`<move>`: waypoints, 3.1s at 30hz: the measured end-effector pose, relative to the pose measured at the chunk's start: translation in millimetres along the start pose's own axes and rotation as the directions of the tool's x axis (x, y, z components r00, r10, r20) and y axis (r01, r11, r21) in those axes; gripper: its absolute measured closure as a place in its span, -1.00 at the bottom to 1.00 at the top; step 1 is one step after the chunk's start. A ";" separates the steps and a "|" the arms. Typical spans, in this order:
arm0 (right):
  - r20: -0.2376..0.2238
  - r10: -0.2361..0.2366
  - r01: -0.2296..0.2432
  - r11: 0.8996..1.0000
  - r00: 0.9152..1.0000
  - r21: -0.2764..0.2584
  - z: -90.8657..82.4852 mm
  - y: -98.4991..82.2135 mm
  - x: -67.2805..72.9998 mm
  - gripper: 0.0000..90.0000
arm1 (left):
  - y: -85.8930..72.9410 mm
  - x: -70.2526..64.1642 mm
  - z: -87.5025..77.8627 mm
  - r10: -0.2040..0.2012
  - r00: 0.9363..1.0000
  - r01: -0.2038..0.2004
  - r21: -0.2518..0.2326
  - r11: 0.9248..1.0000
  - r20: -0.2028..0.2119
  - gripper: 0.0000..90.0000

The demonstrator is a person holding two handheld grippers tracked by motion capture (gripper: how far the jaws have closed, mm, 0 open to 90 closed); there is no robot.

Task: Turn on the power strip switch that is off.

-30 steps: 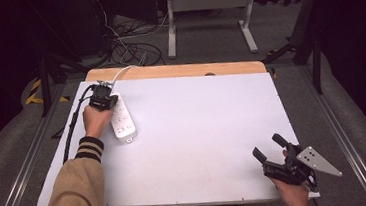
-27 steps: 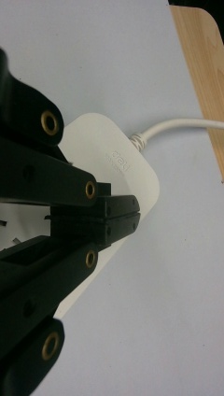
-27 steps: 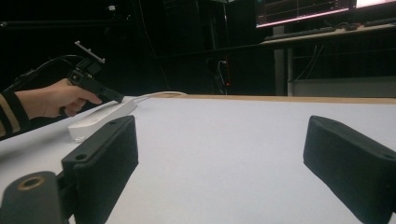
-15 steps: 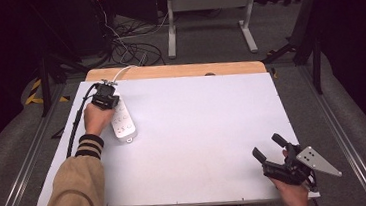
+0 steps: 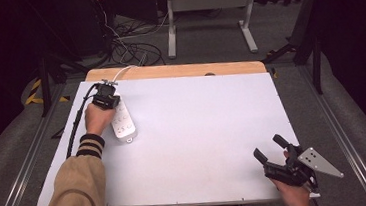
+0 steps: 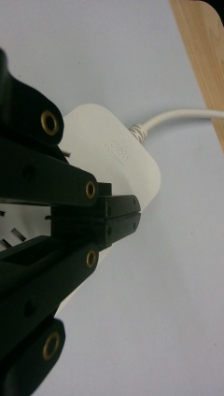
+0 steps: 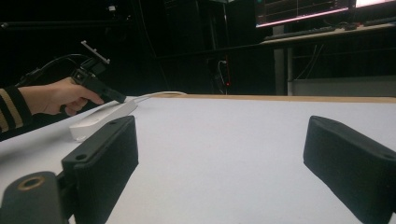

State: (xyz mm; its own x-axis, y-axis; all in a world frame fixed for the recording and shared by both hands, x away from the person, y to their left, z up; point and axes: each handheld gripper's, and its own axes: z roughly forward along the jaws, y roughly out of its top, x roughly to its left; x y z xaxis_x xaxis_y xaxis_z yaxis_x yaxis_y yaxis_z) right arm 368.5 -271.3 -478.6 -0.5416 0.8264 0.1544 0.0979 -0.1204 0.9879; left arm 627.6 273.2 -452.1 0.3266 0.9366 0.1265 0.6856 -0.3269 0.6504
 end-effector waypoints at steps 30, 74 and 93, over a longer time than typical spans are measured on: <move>-0.014 0.004 -0.004 1.000 1.000 -0.012 3.7 2.5 1.9 -0.76 | -8.7 -0.5 0.5 -0.033 0.999 0.032 -0.087 0.996 -0.005 1.00; 0.005 -0.078 0.078 0.996 0.997 -0.043 13.0 8.7 13.3 -0.76 | -154.4 -55.2 -182.4 -0.141 0.978 -0.006 -0.701 0.713 -0.152 1.00; 0.009 -0.087 0.087 0.995 0.996 -0.040 10.9 8.0 13.3 -0.76 | -147.6 -56.2 -161.9 -0.175 0.961 -0.026 -0.702 0.711 -0.214 -0.93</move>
State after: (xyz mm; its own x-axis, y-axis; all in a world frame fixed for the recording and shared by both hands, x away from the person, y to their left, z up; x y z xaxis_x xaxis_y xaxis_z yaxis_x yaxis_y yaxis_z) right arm 371.2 -255.3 -468.8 -0.5407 0.8385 0.0678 0.0169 -0.0698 0.9974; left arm 402.7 289.1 -434.0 0.0549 0.9843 0.1676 0.0220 -0.1690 0.9854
